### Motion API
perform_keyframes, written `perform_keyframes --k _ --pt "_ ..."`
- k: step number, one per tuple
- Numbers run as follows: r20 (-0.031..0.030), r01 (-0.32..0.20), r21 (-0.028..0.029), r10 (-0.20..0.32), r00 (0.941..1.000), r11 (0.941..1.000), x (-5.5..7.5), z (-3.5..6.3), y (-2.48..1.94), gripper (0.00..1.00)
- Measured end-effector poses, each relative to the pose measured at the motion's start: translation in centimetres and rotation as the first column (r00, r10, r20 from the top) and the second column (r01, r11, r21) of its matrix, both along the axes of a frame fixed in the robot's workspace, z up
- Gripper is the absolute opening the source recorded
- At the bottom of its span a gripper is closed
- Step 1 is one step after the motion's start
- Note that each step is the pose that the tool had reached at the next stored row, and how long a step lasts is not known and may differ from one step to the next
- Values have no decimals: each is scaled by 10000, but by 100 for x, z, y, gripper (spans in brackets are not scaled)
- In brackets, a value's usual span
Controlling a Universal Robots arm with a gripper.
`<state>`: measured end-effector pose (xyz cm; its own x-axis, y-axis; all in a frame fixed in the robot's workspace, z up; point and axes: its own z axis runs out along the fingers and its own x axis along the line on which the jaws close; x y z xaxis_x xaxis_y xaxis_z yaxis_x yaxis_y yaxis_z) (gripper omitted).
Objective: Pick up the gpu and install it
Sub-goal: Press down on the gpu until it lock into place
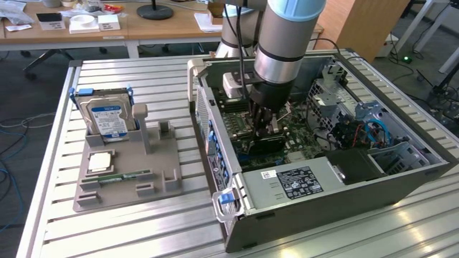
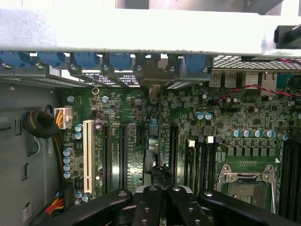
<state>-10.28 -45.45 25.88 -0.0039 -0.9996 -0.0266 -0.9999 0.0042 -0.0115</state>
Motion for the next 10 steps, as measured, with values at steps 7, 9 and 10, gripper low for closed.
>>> perform_keyframes --k 7,9,10 --pt "0 1 3 -1 10000 10000 0 5 3 11" --pt "15 3 33 -3 10000 10000 1 29 5 11" --pt "14 2 26 -2 10000 10000 0 54 3 11"
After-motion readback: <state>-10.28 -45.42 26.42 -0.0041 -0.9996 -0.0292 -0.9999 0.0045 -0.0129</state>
